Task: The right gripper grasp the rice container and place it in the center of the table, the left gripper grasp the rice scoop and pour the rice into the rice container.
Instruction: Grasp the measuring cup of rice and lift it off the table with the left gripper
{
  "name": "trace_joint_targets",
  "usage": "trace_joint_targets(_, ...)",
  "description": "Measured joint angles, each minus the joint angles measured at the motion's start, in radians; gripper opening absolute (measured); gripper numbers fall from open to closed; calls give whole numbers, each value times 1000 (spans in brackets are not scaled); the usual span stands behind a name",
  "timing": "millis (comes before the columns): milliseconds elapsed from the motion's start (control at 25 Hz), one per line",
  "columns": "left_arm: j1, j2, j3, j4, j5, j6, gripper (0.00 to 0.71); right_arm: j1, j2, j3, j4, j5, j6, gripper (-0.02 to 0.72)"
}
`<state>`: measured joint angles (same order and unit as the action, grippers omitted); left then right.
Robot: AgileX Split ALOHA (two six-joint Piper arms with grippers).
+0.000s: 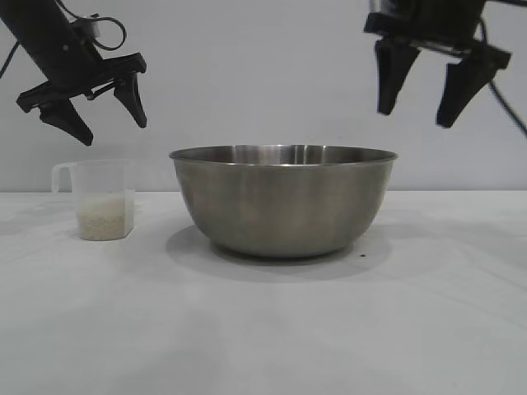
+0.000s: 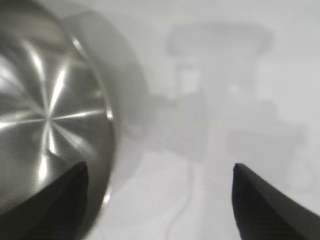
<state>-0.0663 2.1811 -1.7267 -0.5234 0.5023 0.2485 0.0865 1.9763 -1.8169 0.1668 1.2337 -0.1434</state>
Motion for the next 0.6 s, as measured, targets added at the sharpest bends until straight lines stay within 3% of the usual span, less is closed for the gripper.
trace_joint_targets(160, 0, 0, 0, 0, 11, 0, 534, -31, -102, 97, -46, 0, 4, 529)
trace_joint_targets(600, 0, 0, 0, 0, 13, 0, 534, -69, -526, 497, -75, 7, 61, 529)
